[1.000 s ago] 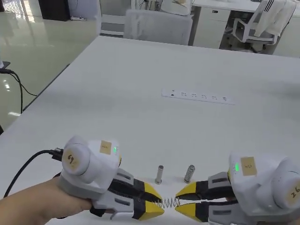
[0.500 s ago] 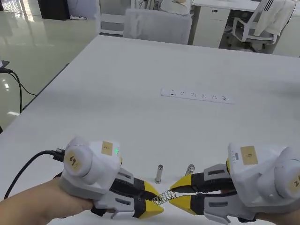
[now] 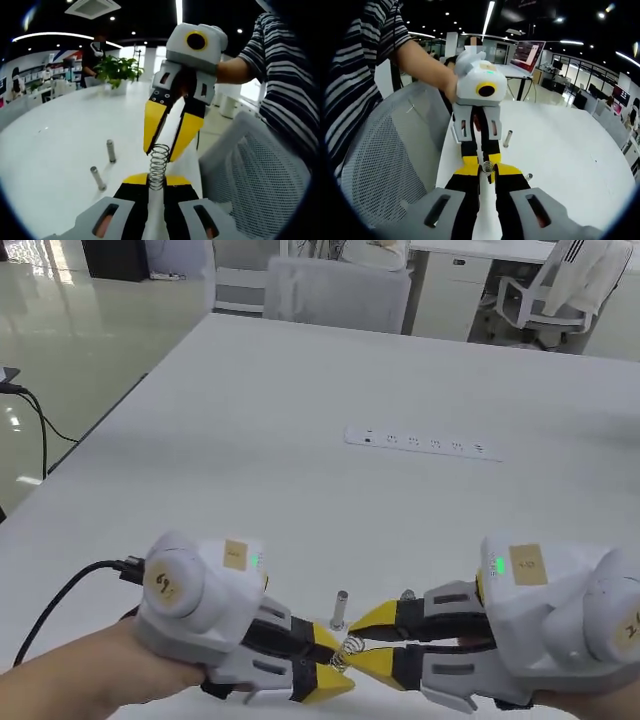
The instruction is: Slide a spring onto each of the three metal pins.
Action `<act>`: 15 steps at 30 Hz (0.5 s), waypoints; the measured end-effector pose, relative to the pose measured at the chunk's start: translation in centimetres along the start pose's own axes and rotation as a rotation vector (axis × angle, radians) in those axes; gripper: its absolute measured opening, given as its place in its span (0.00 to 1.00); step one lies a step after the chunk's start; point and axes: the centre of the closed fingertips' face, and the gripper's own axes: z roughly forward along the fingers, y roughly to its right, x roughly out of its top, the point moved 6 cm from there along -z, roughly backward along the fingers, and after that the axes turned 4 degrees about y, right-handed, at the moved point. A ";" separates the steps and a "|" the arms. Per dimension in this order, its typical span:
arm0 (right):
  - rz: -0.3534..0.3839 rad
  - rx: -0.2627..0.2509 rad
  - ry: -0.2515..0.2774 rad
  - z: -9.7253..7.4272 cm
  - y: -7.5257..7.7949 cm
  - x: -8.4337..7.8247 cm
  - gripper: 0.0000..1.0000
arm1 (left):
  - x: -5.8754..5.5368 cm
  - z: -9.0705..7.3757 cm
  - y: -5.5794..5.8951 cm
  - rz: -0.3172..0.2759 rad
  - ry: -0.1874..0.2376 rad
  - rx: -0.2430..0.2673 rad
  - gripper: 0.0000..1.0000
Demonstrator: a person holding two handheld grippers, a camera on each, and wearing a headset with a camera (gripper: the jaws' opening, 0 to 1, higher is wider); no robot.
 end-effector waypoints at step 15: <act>-0.089 -0.006 -0.002 0.4 -0.1 0.6 0.08 | 0.3 0.0 0.0 -0.027 0.023 0.030 0.03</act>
